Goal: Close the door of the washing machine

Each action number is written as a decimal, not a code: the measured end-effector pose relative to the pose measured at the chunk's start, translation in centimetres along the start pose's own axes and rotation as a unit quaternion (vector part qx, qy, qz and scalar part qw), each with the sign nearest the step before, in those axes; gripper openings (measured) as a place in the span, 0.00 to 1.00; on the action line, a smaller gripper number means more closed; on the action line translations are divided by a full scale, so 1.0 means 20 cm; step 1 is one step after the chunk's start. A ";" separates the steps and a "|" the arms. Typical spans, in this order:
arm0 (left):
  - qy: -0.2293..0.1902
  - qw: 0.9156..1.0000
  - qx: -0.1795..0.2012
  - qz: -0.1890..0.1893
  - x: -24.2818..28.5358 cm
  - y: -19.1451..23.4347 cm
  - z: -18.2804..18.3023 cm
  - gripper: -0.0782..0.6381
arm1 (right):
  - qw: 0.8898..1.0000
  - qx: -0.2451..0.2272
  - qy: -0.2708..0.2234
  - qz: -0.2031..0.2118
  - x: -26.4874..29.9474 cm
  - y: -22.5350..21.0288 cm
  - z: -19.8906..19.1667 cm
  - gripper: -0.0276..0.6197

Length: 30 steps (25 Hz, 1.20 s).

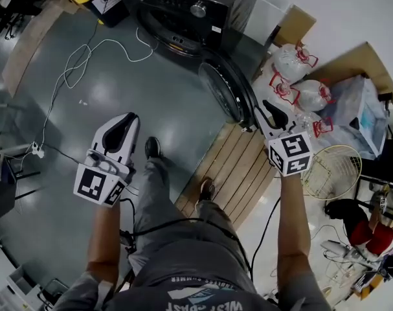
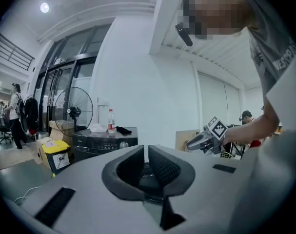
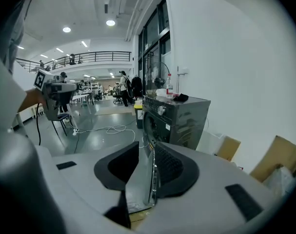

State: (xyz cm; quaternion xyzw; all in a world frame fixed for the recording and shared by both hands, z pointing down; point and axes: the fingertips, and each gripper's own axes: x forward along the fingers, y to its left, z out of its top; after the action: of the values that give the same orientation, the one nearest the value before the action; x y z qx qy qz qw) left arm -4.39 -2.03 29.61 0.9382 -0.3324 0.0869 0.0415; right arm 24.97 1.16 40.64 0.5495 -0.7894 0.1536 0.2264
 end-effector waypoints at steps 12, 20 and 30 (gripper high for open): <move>0.022 1.000 -0.016 -0.008 0.14 0.10 -0.21 0.16 | 0.996 -0.002 0.092 0.002 0.39 -0.21 -0.34 0.28; 0.031 0.999 -0.025 -0.017 0.27 0.15 -0.30 0.16 | 0.992 0.019 0.126 0.007 0.54 -0.30 -0.50 0.30; 0.039 0.998 -0.035 -0.022 0.35 0.22 -0.40 0.16 | 0.987 0.035 0.153 0.014 0.64 -0.32 -0.60 0.30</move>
State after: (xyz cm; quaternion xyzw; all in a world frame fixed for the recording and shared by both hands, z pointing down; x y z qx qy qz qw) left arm -2.86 -8.64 38.83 0.9393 -0.3124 0.1105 0.0891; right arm 29.40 -5.37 57.48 0.5157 -0.7473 0.2666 0.3233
